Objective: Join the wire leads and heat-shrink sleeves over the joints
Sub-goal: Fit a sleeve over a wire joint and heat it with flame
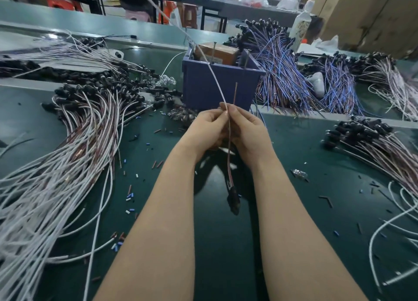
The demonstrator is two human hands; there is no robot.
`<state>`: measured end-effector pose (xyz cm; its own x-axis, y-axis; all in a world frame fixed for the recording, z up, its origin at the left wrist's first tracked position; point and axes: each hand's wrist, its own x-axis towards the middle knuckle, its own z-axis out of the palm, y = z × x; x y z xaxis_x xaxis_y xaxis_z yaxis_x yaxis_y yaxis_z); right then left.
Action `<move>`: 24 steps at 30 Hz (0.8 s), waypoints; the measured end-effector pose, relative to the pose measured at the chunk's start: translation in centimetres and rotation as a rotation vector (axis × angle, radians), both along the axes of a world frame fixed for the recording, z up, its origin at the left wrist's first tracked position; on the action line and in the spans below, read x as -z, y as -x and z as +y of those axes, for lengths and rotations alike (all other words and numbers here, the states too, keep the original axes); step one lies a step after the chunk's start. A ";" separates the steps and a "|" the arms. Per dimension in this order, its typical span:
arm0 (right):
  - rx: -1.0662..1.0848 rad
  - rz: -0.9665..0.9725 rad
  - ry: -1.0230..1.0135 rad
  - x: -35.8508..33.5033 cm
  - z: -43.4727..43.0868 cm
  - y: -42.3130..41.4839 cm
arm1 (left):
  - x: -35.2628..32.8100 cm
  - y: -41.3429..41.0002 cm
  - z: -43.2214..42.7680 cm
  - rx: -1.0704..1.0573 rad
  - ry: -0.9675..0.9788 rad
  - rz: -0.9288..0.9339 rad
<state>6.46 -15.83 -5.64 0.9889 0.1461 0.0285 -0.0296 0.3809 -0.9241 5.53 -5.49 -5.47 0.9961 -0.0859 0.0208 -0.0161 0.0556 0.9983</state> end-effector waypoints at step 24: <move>-0.113 -0.206 0.456 0.2 0.8 0.9 | -0.4 -0.4 0.8 -0.230 0.117 0.022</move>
